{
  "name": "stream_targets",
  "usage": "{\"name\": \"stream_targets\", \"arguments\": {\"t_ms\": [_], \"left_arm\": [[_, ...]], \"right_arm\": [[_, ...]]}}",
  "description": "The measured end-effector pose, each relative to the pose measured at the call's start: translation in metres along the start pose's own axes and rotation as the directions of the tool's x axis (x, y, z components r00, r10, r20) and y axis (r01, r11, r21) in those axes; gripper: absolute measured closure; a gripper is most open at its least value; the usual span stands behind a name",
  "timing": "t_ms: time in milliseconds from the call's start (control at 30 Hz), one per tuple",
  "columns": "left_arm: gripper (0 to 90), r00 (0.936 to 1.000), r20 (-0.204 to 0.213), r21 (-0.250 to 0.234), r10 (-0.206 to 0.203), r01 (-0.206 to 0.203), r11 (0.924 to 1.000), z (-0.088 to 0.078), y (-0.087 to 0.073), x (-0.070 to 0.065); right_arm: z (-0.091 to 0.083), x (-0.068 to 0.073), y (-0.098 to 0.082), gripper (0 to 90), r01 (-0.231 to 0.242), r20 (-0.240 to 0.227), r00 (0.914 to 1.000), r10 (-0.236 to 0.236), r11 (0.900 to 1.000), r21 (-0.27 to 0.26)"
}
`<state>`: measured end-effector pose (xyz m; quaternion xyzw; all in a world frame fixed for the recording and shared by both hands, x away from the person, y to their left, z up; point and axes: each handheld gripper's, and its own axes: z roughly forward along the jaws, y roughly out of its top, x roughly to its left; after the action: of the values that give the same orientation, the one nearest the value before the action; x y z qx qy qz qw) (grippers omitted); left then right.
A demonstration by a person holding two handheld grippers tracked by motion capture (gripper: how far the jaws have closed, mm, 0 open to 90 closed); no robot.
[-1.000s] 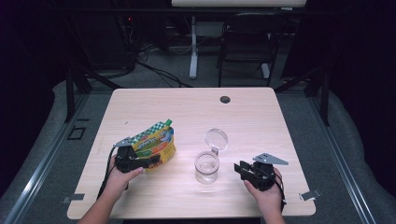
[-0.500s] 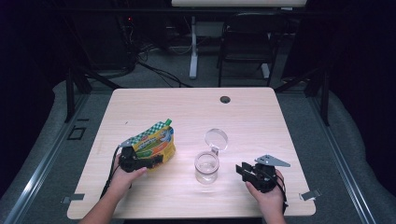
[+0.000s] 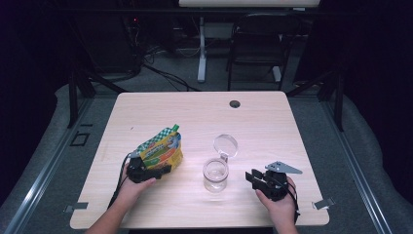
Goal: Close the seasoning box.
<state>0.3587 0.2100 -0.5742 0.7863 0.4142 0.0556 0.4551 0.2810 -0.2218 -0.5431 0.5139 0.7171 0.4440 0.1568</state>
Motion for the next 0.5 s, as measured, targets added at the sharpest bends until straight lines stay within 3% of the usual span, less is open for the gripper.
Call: {"name": "stream_targets", "arguments": {"t_ms": [267, 500], "left_arm": [[41.4, 0.9999, -0.007, -0.032, 0.013, -0.014, 0.9994, 0.0031, -0.0034, -0.0014], [44.8, 1.0000, -0.004, -0.061, 0.000, 0.000, 0.9981, 0.0070, -0.0056, -0.0034]], "right_arm": [[0.0011, 0.0007, 0.0007, 66.2, 0.005, 0.000, 1.0000, -0.005, 1.000, 0.004], [0.0013, 0.0008, 0.0006, 66.0, 0.003, 0.000, 1.0000, -0.003, 1.000, 0.003]]}}
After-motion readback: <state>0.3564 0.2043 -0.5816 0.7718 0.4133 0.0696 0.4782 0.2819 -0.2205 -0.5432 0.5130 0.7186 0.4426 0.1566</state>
